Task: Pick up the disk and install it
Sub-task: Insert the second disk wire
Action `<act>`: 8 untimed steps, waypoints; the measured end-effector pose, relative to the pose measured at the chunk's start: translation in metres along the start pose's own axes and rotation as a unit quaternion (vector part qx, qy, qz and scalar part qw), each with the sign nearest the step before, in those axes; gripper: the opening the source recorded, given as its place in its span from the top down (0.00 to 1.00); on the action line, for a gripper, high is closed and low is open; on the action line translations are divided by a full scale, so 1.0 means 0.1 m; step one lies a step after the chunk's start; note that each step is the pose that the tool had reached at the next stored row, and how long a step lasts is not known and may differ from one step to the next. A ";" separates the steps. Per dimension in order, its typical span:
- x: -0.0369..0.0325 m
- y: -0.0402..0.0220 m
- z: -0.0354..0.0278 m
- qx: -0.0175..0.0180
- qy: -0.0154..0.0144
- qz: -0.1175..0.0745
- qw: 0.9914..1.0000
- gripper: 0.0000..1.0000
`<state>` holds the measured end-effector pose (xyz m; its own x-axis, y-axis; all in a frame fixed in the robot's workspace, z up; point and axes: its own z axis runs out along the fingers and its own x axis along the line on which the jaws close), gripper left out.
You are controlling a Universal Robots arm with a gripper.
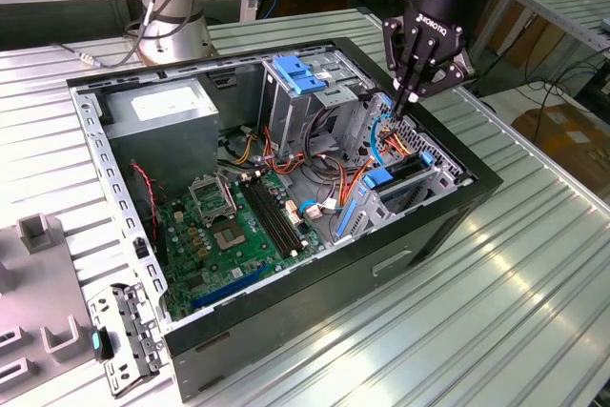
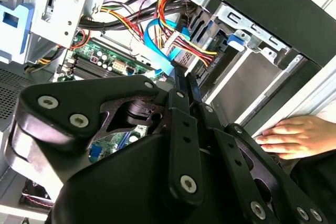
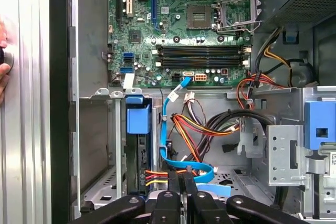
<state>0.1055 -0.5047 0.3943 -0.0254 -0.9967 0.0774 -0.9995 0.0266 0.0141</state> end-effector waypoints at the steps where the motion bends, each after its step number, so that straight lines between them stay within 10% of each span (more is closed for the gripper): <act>1: 0.001 0.000 -0.007 0.000 0.000 0.000 1.000 0.82; 8: -0.045 -0.006 0.009 0.000 0.002 0.000 1.000 0.82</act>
<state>0.1062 -0.5002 0.3930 -0.0255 -0.9963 0.0820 -0.9995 0.0268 0.0145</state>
